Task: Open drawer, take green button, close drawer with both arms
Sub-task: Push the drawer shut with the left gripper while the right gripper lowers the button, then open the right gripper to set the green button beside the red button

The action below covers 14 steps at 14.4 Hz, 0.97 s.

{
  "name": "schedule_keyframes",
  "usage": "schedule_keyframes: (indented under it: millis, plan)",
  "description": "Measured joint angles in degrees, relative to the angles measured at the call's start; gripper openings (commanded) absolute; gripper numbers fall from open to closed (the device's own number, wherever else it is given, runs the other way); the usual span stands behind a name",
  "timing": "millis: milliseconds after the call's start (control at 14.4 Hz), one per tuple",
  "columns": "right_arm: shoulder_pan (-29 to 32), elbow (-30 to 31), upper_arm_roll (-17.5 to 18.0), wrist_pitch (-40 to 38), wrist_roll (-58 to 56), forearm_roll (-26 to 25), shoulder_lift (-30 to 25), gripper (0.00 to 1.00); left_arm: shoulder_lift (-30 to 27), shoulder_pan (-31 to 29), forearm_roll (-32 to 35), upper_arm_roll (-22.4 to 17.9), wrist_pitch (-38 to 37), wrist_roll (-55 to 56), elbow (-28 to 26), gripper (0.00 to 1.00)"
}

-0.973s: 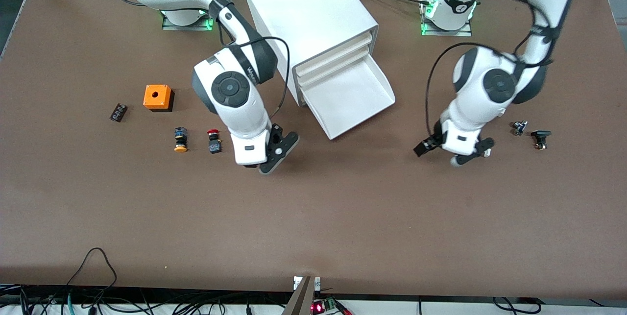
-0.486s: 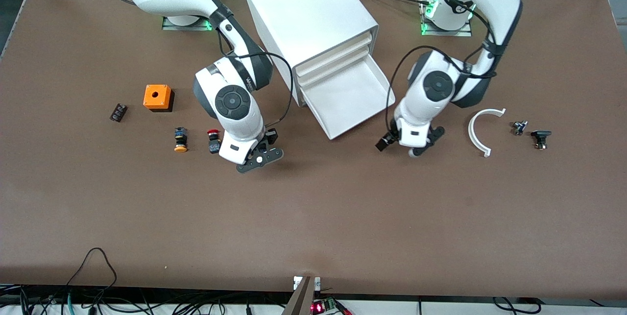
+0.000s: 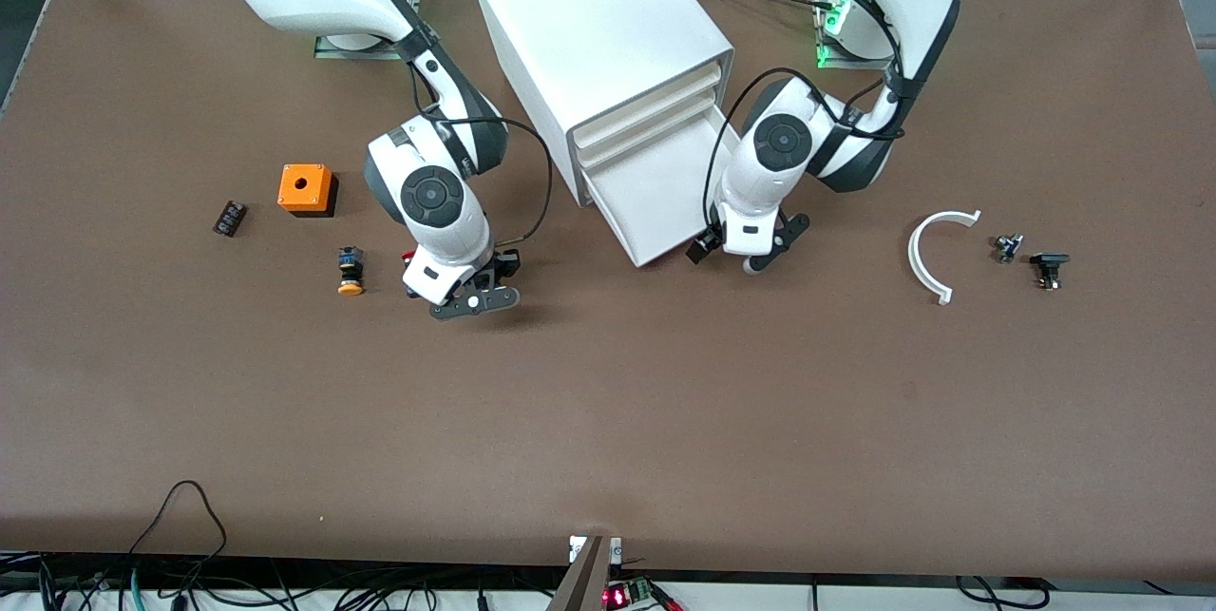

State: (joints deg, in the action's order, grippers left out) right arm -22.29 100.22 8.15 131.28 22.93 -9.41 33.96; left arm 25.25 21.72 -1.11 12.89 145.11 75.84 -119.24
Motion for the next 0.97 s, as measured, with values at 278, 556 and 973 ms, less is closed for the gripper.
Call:
schedule_keyframes:
  millis: [278,556,973]
  plan:
    - [0.22,4.78,0.00,3.46,2.47,0.00,-0.43,0.36,0.00,1.68,0.00,3.22,-0.86,0.01,-2.04,1.00]
    - [0.63,6.30,-0.02,4.42,3.84,0.01,-0.60,1.00,-0.13,2.05,0.00,6.64,-3.71,0.01,-2.23,1.00]
    - [1.80,-0.67,-0.03,-4.40,6.72,0.01,-5.92,1.00,-0.11,2.34,0.00,10.41,-4.26,0.03,-2.68,1.00]
